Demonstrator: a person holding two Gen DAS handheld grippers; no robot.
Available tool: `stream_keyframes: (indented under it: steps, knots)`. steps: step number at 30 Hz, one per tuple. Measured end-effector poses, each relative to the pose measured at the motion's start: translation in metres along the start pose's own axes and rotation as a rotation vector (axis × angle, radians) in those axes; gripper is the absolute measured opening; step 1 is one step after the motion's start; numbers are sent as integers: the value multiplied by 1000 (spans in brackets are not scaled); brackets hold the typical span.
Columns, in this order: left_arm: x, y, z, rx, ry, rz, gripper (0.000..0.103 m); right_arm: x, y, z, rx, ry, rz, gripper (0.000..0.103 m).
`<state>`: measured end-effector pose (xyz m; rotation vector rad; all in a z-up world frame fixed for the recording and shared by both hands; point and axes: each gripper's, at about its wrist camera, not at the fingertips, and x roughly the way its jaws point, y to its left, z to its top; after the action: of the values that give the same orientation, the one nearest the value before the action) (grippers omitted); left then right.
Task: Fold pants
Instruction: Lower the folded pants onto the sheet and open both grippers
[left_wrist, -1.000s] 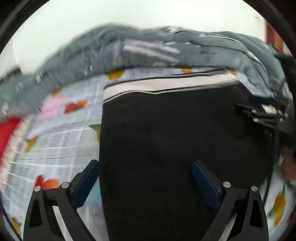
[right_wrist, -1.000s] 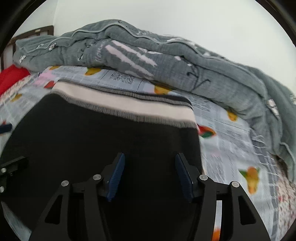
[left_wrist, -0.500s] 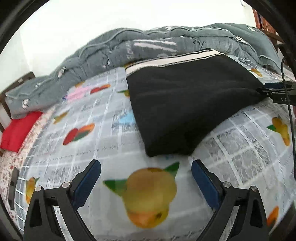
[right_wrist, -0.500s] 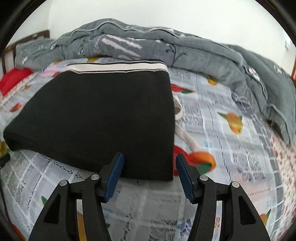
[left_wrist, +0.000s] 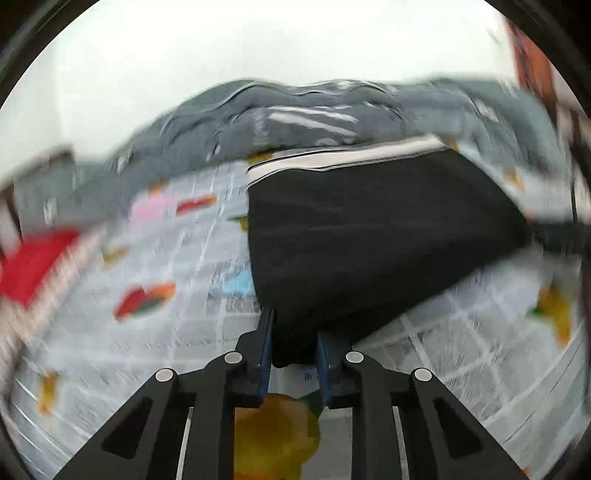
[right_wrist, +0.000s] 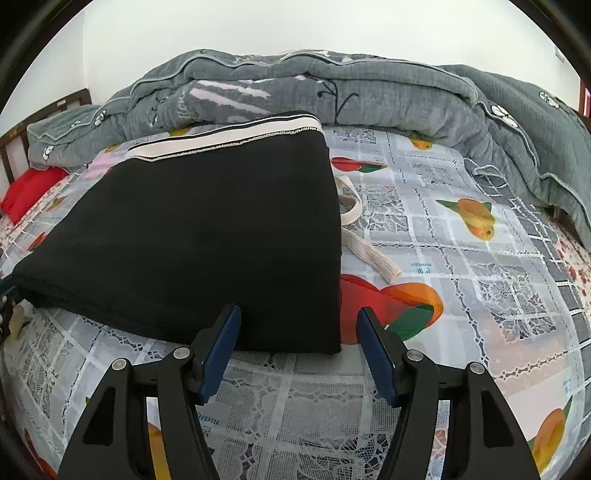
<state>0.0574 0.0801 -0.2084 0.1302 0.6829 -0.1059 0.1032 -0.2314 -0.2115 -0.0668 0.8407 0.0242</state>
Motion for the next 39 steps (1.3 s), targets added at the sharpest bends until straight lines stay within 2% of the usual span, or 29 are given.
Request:
stream_keyframes:
  steps: [1, 3, 5, 8, 12, 16, 19, 20, 21, 23, 24, 27, 31, 39]
  knots:
    - [4, 3, -2, -29, 20, -5, 20, 0, 0, 0, -1, 1, 4, 65]
    - [5, -4, -8, -4, 26, 21, 21, 0, 1, 0, -10, 1, 0, 65]
    - [0, -10, -11, 25, 33, 43, 29, -1, 2, 1, -16, 5, 4, 65]
    - [-17, -3, -14, -18, 10, -12, 33, -11, -3, 7, -27, 8, 10, 65]
    - [-36, 11, -3, -122, -73, -56, 58, -35, -4, 18, -33, -85, -19, 65]
    - [-19, -6, 30, -133, -57, -50, 59, -21, 8, 29, -41, -56, -31, 65]
    - [13, -20, 39, -139, 24, -94, 60, 7, 16, 20, -56, 6, -34, 65]
    - [31, -28, 36, -115, 80, -72, 62, 9, 13, 16, -37, 8, -21, 65]
    - [36, -35, 32, -77, 84, -31, 65, 8, 9, 15, -14, 12, -3, 65]
    - [33, -51, 24, 7, 41, 17, 66, 10, -2, 15, 40, 55, 30, 66]
    - [32, -52, 23, 4, 48, 21, 66, 11, -6, 14, 58, 64, 36, 69]
    - [29, -44, 25, -51, 66, -13, 67, 8, -5, 11, 41, 49, 30, 69]
    - [23, -41, 22, -77, 79, -6, 69, 2, -1, 6, 22, 37, 0, 69]
    - [10, -36, 19, -137, 111, 3, 70, -12, -8, 2, 41, 65, 7, 69]
